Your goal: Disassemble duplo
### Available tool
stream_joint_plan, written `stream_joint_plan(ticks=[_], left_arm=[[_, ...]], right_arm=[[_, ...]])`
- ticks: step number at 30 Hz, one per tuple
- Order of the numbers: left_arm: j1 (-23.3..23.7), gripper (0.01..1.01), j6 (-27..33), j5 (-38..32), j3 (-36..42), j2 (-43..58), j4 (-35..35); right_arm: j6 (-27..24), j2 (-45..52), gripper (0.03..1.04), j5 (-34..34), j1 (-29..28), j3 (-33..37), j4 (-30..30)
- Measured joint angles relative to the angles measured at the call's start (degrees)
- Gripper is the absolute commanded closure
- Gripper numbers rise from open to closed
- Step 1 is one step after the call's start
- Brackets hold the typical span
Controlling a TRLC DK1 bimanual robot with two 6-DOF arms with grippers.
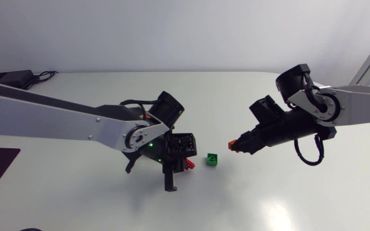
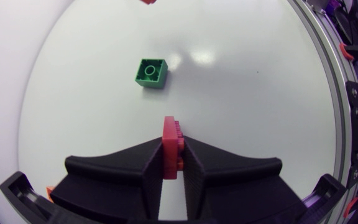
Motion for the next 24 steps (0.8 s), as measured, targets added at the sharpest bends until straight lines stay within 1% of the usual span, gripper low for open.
stream_joint_plan(ticks=[1,4,5,7,8,9,11,14,15,22,24], left_arm=[[0.0,0.925,-0.9,0.1,1.5,1.6,-1.6],[0.0,0.908,-3.1,0.4,5.8,4.4,-5.6],[0.0,0.849,-3.4,0.4,6.9,5.0,-6.7],[0.0,0.700,-3.8,0.4,8.6,5.8,-8.4],[0.0,0.661,-3.8,0.5,9.0,6.1,-8.9],[0.0,0.597,-3.8,0.4,9.3,6.3,-9.7],[0.1,0.380,-4.0,0.4,9.3,6.4,-11.7],[0.6,0.100,-4.9,0.4,9.3,5.9,-13.2],[0.9,0.044,-4.9,0.4,9.3,5.6,-13.4],[3.3,0.044,-6.6,0.4,9.9,-2.3,-14.1],[4.8,0.044,-7.5,0.2,10.6,-4.0,-14.1]], right_arm=[[-0.4,0.0,0.73,0.5,0.0,-0.6,0.1],[-1.3,0.0,0.73,2.2,0.5,-1.7,0.3],[-1.5,0.0,0.73,3.0,0.9,-1.9,0.3],[-2.2,0.0,0.72,3.9,1.6,-2.6,0.5],[-2.4,0.0,0.72,4.2,2.0,-3.0,0.5],[-2.6,0.0,0.72,4.4,2.3,-3.5,0.7],[-2.9,0.4,0.72,4.9,2.6,-4.1,1.1],[-3.7,2.1,0.72,6.3,3.4,-4.8,2.9],[-3.8,2.7,0.72,6.7,3.7,-5.0,3.7],[-4.0,7.5,0.70,9.1,6.0,-5.8,7.3],[-4.2,8.9,0.65,10.0,6.5,-6.4,8.5]])
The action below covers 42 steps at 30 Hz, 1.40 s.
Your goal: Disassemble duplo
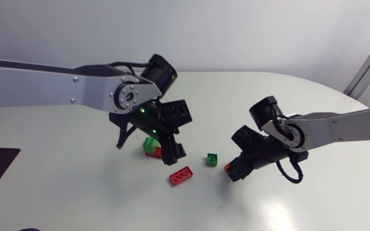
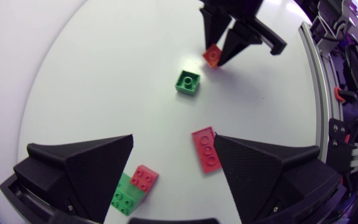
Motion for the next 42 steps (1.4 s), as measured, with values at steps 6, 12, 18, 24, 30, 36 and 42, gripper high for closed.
stream_joint_plan(ticks=[6,12,18,24,30,36,42], left_arm=[[4.6,0.051,-6.8,-4.4,1.1,-0.6,-1.1],[7.1,0.052,-14.5,-4.7,1.1,0.3,-1.7],[10.7,0.057,-21.7,-10.7,1.7,6.0,-3.0],[12.5,0.059,-27.4,-12.3,3.3,8.1,-6.0],[11.5,0.097,-30.3,-12.3,5.6,8.6,-7.0],[10.4,0.223,-31.8,-12.3,6.0,11.1,-8.5],[10.4,0.630,-32.3,-12.3,6.0,11.3,-8.6]], right_arm=[[-1.0,1.0,0.48,2.3,1.5,-0.5,2.4],[-1.1,2.6,0.07,3.7,2.5,-0.4,2.4],[-1.0,1.8,0.07,3.8,2.6,-0.3,0.5],[-1.0,-1.2,0.07,3.8,2.6,-0.3,-0.9],[-1.0,-1.9,0.07,3.8,2.4,-0.3,-0.9],[-1.0,-2.3,0.07,3.8,2.0,-0.5,-0.8],[-1.0,-2.8,0.07,3.7,1.6,-2.0,-0.6]])
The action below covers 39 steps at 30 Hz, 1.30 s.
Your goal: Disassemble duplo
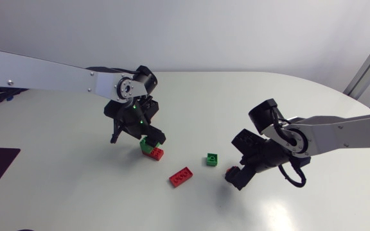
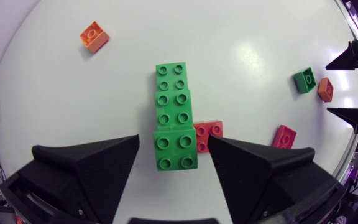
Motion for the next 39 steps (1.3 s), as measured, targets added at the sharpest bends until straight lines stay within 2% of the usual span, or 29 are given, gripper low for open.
stream_joint_plan(ticks=[2,3,7,11,16,20,24,31,35,39], left_arm=[[0.1,0.831,-0.1,0.0,0.0,0.0,0.2],[0.1,0.880,-0.3,0.0,0.0,0.0,0.3],[0.1,0.915,-0.6,0.3,0.0,0.1,0.7],[0.5,0.943,-0.3,1.1,0.0,0.1,0.9],[1.0,0.957,5.7,4.4,-1.5,-1.2,4.1],[1.7,0.957,12.5,10.0,-5.2,-6.8,7.3],[1.7,0.957,18.1,14.4,-9.0,-14.1,11.5],[-4.3,0.957,26.6,15.6,-22.9,-24.4,26.1],[-7.5,0.957,28.9,15.5,-28.6,-25.7,33.4],[-9.6,0.956,29.7,15.1,-30.9,-26.6,38.5]], right_arm=[[0.0,0.0,0.07,0.0,0.0,-0.3,0.0],[0.0,0.0,0.07,0.0,0.0,-0.4,0.0],[0.0,-0.2,0.07,0.0,0.0,-0.7,0.2],[0.0,-1.9,0.07,-0.5,-0.1,-0.8,-0.2],[-0.3,-6.7,0.07,-4.1,-2.0,-0.7,-1.6],[-0.4,-9.0,0.07,-11.5,-4.9,0.7,-5.6],[-0.4,-9.2,0.07,-19.5,-8.7,5.1,-9.7],[1.2,-6.1,0.07,-31.2,-12.7,14.3,-15.5],[2.3,-3.2,0.10,-34.3,-13.1,16.7,-17.3],[3.1,-0.2,0.10,-36.5,-13.1,18.1,-19.1]])
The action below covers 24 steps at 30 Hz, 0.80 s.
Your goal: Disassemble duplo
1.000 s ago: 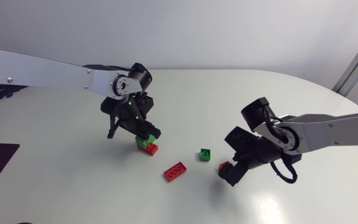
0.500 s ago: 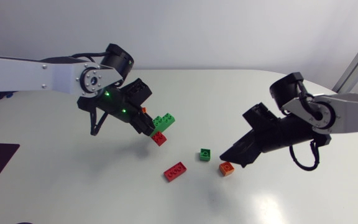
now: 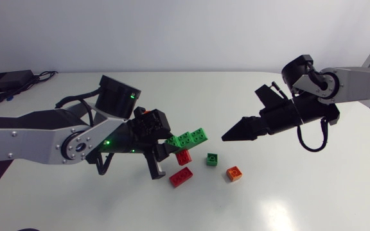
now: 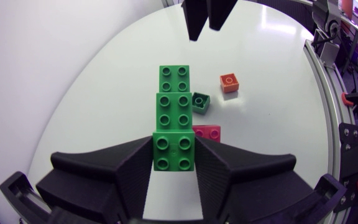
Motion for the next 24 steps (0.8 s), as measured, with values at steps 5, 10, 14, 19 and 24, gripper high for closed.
stream_joint_plan(ticks=[5,10,14,19,24], left_arm=[[-2.8,0.956,0.0,-0.2,-0.2,-2.0,2.9],[-4.5,0.956,0.0,-0.4,-0.2,-2.2,2.9],[-5.3,0.956,0.0,-1.6,-0.4,-2.2,4.3],[-6.4,0.956,0.7,-2.7,-1.1,-2.2,5.5],[-7.5,0.956,0.7,-3.0,-1.6,-2.2,5.8]], right_arm=[[0.2,1.5,0.13,-1.3,0.1,0.1,-1.1],[0.2,1.6,0.13,-2.4,0.1,1.0,-2.1],[0.5,1.6,0.16,-2.7,0.8,1.9,-2.3],[1.9,1.5,0.19,-2.7,3.5,2.0,-2.4],[2.8,1.4,0.55,-2.7,5.1,2.0,-2.1]])
